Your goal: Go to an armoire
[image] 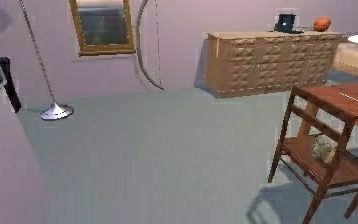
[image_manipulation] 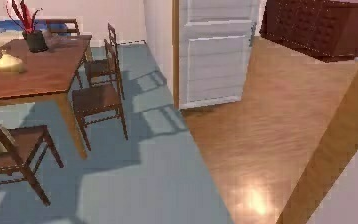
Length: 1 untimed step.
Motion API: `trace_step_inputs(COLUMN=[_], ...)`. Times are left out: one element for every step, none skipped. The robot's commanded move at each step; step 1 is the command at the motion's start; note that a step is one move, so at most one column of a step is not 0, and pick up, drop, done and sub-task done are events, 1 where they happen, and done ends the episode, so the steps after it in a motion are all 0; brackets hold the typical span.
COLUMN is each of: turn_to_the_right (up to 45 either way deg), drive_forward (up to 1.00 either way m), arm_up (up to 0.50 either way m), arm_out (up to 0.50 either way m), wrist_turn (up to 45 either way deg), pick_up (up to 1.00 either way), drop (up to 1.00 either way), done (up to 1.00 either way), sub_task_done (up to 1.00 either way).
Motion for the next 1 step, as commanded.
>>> trace_step_inputs(turn_to_the_right=[45.0], drive_forward=[0.0], arm_up=[0.0], arm_out=[0.0], wrist_turn=[0.0], pick_up=[0.0], drop=[0.0], done=[0.0], sub_task_done=[0.0])
